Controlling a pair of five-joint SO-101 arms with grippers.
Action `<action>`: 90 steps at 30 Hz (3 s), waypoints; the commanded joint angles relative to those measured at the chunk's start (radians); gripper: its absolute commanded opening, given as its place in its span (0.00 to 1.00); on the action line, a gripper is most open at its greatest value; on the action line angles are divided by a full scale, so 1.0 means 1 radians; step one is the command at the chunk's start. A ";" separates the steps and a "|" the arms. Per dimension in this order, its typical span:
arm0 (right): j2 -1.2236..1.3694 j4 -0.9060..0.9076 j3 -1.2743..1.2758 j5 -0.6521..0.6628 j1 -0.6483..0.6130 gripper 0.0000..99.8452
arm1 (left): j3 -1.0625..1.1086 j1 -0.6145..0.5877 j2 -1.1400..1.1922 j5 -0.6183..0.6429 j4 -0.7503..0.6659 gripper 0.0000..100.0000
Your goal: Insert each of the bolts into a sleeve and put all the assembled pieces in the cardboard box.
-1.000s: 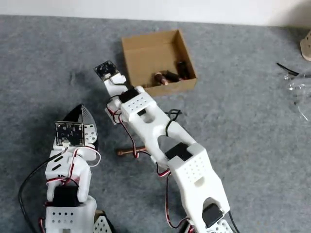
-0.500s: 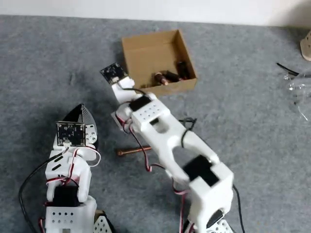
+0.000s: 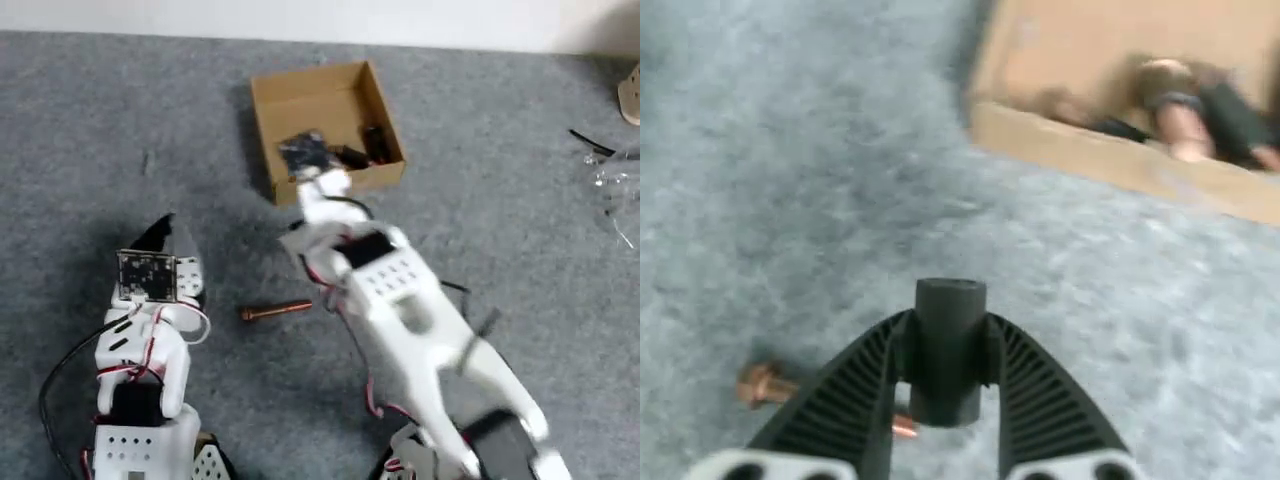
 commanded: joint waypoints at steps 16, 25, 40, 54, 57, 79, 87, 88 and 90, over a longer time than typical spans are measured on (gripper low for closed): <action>-0.909 -0.051 0.654 0.104 0.229 0.00 | -0.182 0.091 0.004 0.043 0.265 0.01; -1.110 -0.051 0.766 0.104 0.234 0.00 | -0.366 0.111 0.470 0.052 0.203 0.01; -1.115 -0.064 0.799 0.104 0.232 0.00 | -0.885 0.268 1.178 0.568 0.549 0.02; -1.113 -0.134 0.846 0.106 0.232 0.00 | -1.003 0.461 1.472 0.848 0.724 0.01; -1.113 -0.134 0.846 0.106 0.232 0.00 | -1.004 0.444 1.480 0.872 0.720 0.01; -1.113 -0.199 0.894 0.160 0.232 0.00 | -0.947 0.429 1.497 0.968 0.720 0.20; -1.113 -0.199 0.895 0.160 0.232 0.00 | -0.961 0.510 1.741 0.990 0.695 0.31; -1.113 -0.199 0.895 0.160 0.232 0.00 | -0.975 0.506 1.778 1.020 0.672 0.31; -1.113 -0.199 0.895 0.160 0.232 0.00 | -1.009 0.469 1.827 1.053 0.651 0.31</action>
